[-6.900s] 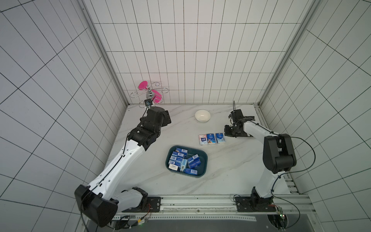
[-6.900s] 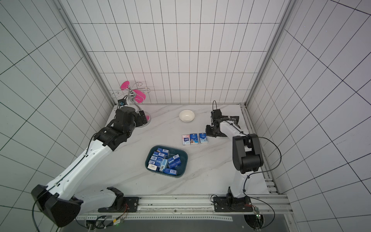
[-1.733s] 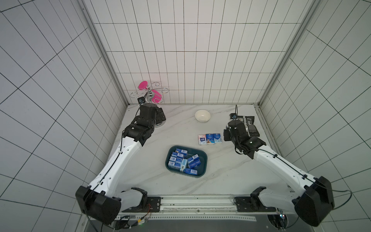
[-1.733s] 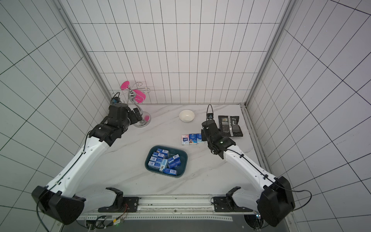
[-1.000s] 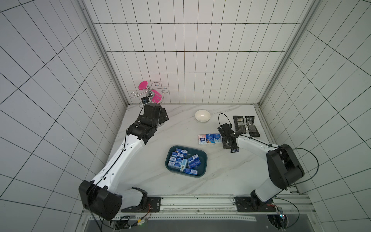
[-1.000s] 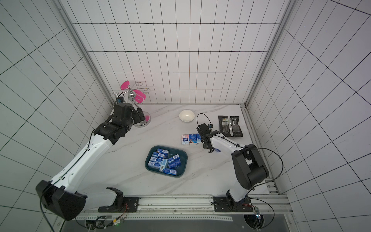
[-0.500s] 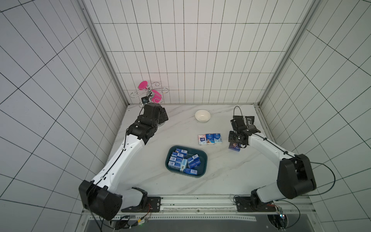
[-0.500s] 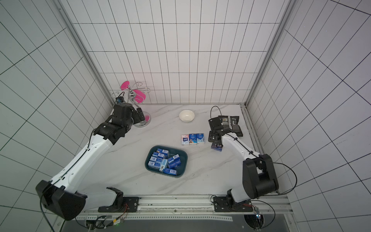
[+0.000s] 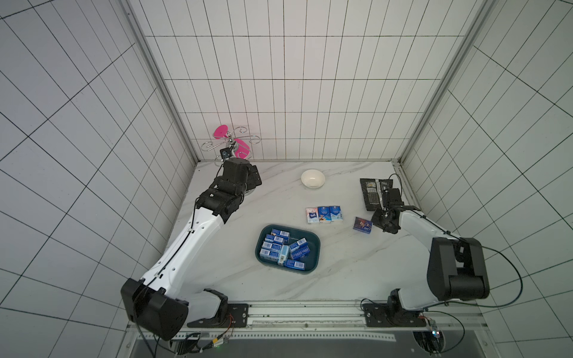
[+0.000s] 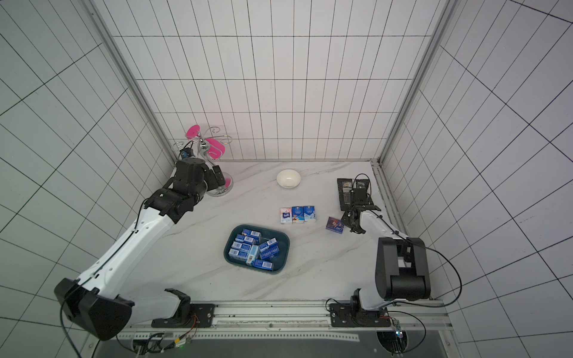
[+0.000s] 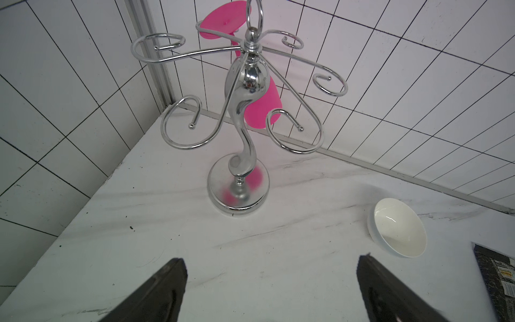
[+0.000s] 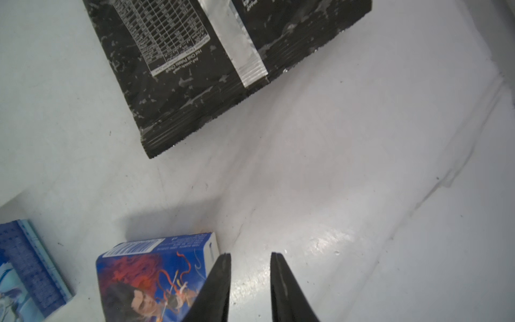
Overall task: Take the pocket tissues out of the storage box
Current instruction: Move the pocket tissues to the center of the board.
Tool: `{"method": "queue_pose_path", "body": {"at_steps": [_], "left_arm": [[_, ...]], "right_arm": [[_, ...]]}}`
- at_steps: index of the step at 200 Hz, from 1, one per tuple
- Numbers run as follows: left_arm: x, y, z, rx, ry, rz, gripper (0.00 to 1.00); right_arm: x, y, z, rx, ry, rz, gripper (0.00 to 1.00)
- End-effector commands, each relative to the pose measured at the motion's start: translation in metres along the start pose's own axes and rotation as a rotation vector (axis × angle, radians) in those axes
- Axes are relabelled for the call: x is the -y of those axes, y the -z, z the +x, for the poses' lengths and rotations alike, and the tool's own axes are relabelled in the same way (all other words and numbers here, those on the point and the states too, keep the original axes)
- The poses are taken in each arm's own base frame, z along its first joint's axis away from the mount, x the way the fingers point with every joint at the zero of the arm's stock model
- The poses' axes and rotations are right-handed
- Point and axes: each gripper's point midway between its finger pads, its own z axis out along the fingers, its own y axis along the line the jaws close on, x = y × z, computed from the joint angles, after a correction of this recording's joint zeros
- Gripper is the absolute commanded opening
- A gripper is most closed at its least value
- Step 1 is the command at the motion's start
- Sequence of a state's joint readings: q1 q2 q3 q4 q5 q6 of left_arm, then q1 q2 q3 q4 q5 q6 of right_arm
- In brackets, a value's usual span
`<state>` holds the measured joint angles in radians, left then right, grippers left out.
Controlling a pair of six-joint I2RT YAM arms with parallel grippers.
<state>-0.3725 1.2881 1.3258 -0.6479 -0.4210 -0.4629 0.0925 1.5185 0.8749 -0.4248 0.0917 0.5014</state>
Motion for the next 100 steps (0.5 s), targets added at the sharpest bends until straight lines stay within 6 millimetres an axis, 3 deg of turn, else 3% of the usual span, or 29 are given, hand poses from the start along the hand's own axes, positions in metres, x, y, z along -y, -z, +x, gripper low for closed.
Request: {"method": "queue_pose_path", "body": {"at_steps": [1,100], "left_arm": [[0.007,0.007,-0.012,0.032,0.001,0.027,0.99],[0.009,0.007,-0.009,0.03,0.003,0.039,0.99]], "right_arm": [[-0.007,-0.006,-0.014,0.001,-0.031,-0.039,0.27],[-0.02,-0.021,-0.024,-0.031,-0.015,-0.085,0.26]]}}
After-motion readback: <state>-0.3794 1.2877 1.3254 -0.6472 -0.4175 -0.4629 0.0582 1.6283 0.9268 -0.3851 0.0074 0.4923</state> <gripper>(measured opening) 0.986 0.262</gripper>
